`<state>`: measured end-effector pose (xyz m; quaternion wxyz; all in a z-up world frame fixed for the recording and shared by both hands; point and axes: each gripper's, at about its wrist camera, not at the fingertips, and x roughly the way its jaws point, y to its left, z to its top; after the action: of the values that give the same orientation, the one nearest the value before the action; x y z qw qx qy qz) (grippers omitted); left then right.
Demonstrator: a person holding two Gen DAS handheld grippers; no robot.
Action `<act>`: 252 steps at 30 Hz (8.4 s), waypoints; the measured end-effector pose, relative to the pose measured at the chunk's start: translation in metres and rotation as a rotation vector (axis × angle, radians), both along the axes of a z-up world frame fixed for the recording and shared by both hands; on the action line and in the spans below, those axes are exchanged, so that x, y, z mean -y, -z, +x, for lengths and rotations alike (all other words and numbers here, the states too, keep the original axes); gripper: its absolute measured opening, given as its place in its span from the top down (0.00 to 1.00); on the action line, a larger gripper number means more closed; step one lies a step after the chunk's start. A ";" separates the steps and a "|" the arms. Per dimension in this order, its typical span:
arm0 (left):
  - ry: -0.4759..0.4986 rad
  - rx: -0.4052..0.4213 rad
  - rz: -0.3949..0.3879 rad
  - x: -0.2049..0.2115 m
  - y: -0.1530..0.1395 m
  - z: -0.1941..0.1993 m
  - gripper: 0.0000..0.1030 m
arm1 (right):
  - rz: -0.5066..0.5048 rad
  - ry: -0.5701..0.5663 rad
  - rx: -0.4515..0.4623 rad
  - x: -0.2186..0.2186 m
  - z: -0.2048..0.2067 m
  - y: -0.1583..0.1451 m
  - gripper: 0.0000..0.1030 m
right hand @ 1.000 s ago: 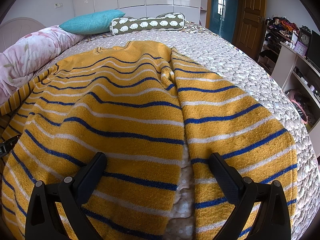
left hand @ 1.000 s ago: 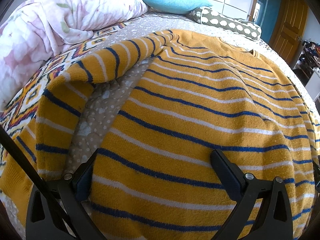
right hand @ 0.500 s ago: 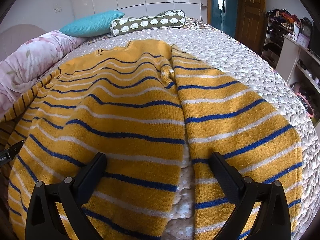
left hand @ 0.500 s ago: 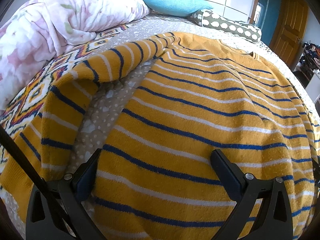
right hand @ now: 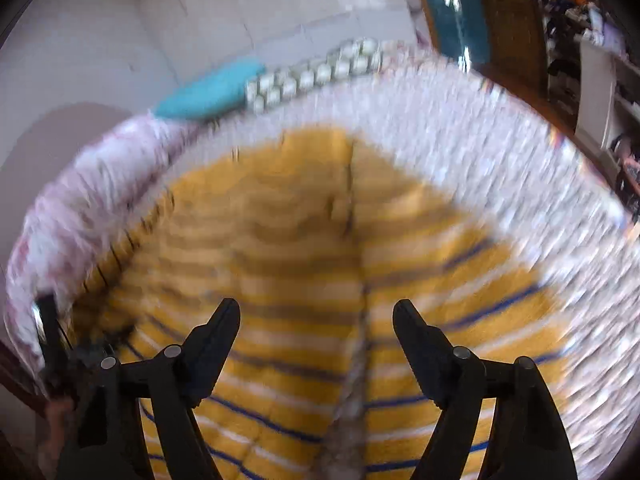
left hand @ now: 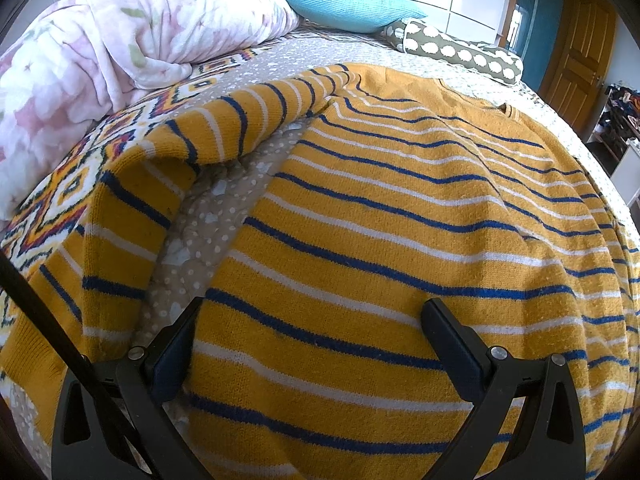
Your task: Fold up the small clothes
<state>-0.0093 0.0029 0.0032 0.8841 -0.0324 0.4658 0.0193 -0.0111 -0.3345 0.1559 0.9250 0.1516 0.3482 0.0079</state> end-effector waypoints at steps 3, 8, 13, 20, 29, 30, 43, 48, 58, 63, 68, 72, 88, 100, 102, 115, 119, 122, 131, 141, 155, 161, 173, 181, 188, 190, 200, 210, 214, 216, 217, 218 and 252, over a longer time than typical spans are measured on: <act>0.000 -0.002 0.004 0.000 0.000 0.000 0.00 | -0.155 0.005 -0.102 0.008 0.034 -0.001 0.18; 0.000 0.001 0.006 -0.001 0.000 -0.001 0.00 | -0.177 -0.031 -0.163 0.015 0.091 0.014 0.29; 0.001 0.001 0.002 -0.001 0.000 -0.001 0.00 | -0.098 -0.064 -0.206 0.011 0.141 0.027 0.29; 0.000 0.004 -0.013 -0.001 0.001 -0.002 0.00 | -0.167 -0.072 -0.312 0.018 0.177 0.044 0.93; -0.002 -0.002 -0.024 -0.001 0.002 0.000 0.00 | -0.497 0.215 -0.325 0.059 0.263 0.025 0.97; -0.002 -0.003 -0.024 -0.001 0.002 0.000 0.00 | -0.552 0.245 -0.340 0.061 0.269 0.030 0.97; 0.006 0.041 -0.114 -0.007 -0.002 -0.003 0.00 | -0.043 0.021 -0.220 0.056 0.052 -0.002 0.46; 0.044 0.102 -0.310 -0.044 -0.041 -0.040 0.05 | 0.135 -0.011 -0.174 0.046 -0.040 0.017 0.46; -0.068 0.050 -0.272 -0.103 -0.077 -0.097 0.05 | 0.004 0.073 -0.232 0.048 -0.075 0.061 0.90; -0.101 -0.038 -0.388 -0.111 -0.053 -0.089 0.05 | -0.289 0.442 -0.265 0.103 -0.083 0.041 0.84; 0.004 -0.082 -0.448 -0.085 -0.039 -0.081 0.05 | 0.025 0.335 -0.126 0.083 -0.108 0.025 0.56; 0.085 -0.085 -0.434 -0.064 -0.030 -0.078 0.07 | 0.436 -0.019 -0.133 0.018 -0.101 0.056 0.51; 0.042 -0.060 -0.304 -0.040 -0.051 -0.107 0.93 | 0.409 -0.231 -0.181 -0.054 -0.103 0.088 0.88; 0.045 0.008 -0.261 -0.062 -0.059 -0.171 0.42 | 0.310 -0.175 -0.202 -0.004 -0.195 0.082 0.86; -0.042 0.079 -0.325 -0.091 -0.072 -0.166 0.30 | 0.301 -0.147 -0.176 0.003 -0.194 0.075 0.83; -0.336 -0.085 -0.308 -0.177 -0.030 -0.058 0.22 | 0.236 -0.126 -0.181 -0.027 -0.166 0.084 0.69; -0.238 -0.100 -0.281 -0.176 -0.031 -0.051 0.90 | 0.208 -0.117 -0.181 -0.030 -0.163 0.082 0.69; -0.327 -0.039 -0.284 -0.209 -0.055 -0.048 0.93 | 0.159 -0.117 -0.185 -0.036 -0.162 0.079 0.69; -0.512 0.143 -0.087 -0.294 -0.155 -0.012 0.93 | 0.085 -0.117 -0.176 -0.047 -0.157 0.080 0.69; -0.226 0.085 -0.165 -0.150 -0.177 0.052 0.93 | 0.126 -0.104 -0.152 -0.042 -0.158 0.079 0.69; 0.419 -0.006 -0.420 0.184 -0.168 0.056 0.41 | 0.163 -0.052 -0.110 -0.015 -0.186 0.076 0.69; 0.382 0.038 -0.281 0.137 -0.159 0.016 0.33 | 0.171 -0.029 -0.107 -0.003 -0.186 0.076 0.67; 0.052 0.053 -0.029 -0.029 -0.063 -0.038 0.26 | 0.070 -0.136 -0.007 -0.048 -0.065 0.022 0.52; 0.074 0.126 -0.083 -0.033 -0.003 -0.040 0.24 | 0.090 -0.103 -0.183 -0.067 0.080 0.053 0.52; 0.071 0.154 -0.084 -0.030 -0.005 -0.046 0.22 | -0.045 -0.163 -0.240 -0.072 0.109 0.055 0.86; 0.073 0.155 -0.074 -0.029 -0.005 -0.045 0.22 | -0.098 -0.097 -0.218 -0.063 0.109 0.049 0.89; 0.074 0.152 -0.059 -0.029 -0.005 -0.045 0.22 | -0.037 0.046 -0.120 0.018 0.025 0.015 0.88; 0.074 0.154 -0.062 -0.028 -0.006 -0.043 0.22 | 0.079 0.323 -0.122 0.137 -0.138 0.027 0.50; 0.074 0.154 -0.061 -0.028 -0.006 -0.043 0.22 | 0.011 0.304 -0.140 0.131 -0.166 0.039 0.44; 0.073 0.153 -0.058 -0.028 -0.006 -0.043 0.22 | -0.082 0.258 -0.149 0.119 -0.169 0.044 0.38; 0.073 0.153 -0.059 -0.028 -0.006 -0.043 0.22 | -0.150 0.233 -0.158 0.108 -0.166 0.047 0.38; 0.074 0.153 -0.061 -0.028 -0.006 -0.043 0.22 | -0.220 0.205 -0.174 0.099 -0.161 0.052 0.36; 0.075 0.152 -0.059 -0.028 -0.006 -0.043 0.22 | 0.154 0.732 -0.102 0.303 -0.159 0.001 0.75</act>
<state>-0.0527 0.0308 0.0087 0.9156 -0.0425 0.3988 -0.0302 -0.1700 -0.6375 0.1554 0.8341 0.3351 0.3151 -0.3044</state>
